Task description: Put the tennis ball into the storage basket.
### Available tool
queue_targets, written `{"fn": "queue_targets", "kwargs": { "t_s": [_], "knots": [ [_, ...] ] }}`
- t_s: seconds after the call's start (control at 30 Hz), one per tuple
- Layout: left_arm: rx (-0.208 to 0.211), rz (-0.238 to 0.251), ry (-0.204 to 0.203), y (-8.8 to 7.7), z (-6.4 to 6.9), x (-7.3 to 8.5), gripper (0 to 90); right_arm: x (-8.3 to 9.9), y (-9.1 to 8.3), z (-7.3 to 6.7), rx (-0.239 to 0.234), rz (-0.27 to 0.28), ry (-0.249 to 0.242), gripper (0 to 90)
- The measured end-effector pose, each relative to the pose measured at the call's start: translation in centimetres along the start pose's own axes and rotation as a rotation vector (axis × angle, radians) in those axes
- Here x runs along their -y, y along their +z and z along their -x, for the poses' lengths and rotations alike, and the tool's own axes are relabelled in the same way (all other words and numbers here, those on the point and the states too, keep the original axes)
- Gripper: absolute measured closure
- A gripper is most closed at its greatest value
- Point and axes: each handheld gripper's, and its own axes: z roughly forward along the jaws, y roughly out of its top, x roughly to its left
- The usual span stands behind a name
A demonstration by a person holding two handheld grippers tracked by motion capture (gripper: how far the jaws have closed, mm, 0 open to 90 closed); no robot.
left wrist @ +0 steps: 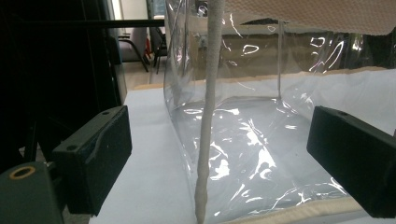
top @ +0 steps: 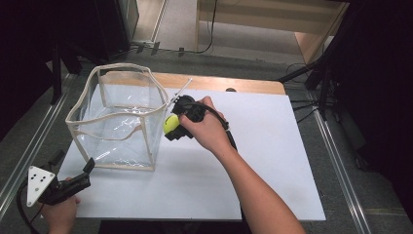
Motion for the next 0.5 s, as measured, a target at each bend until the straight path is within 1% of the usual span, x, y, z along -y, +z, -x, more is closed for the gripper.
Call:
{"fn": "queue_targets", "kwargs": {
  "t_s": [0.03, 0.13, 0.17, 0.2, 0.23, 0.33, 0.37, 0.5],
  "knots": [
    [0.0, 0.0, 0.0, 0.0, 0.0, 0.0, 6.9, 0.0, -0.1, 0.1, 0.004, 0.002, -0.008, 23.3],
    [0.0, 0.0, 0.001, 0.0, 0.0, 0.0, 6.9, -0.2, -0.4, 0.1, 0.005, 0.003, -0.002, 23.3],
    [-0.002, -0.002, 0.002, 0.0, 0.0, 0.0, 6.9, -0.3, -0.7, 0.1, 0.007, 0.008, -0.011, 23.3],
    [-0.002, -0.002, 0.002, 0.0, 0.0, 0.0, 6.9, -0.4, -0.9, 0.1, 0.004, 0.008, -0.002, 23.3],
    [-0.002, -0.006, 0.007, 0.0, 0.0, 0.0, 6.9, -0.4, -1.1, 0.2, 0.004, 0.006, -0.004, 23.3],
    [-0.001, -0.003, 0.004, 0.0, 0.0, 0.0, 6.9, -0.6, -1.4, 0.3, 0.008, 0.01, -0.004, 23.3],
    [-0.001, -0.003, 0.003, 0.0, 0.0, 0.0, 6.9, -0.8, -1.8, 0.4, 0.005, 0.018, -0.008, 23.3],
    [-0.001, -0.004, 0.004, 0.0, 0.0, 0.0, 6.9, -1.2, -2.5, 0.5, 0.013, 0.02, -0.009, 23.3]
  ]
}}
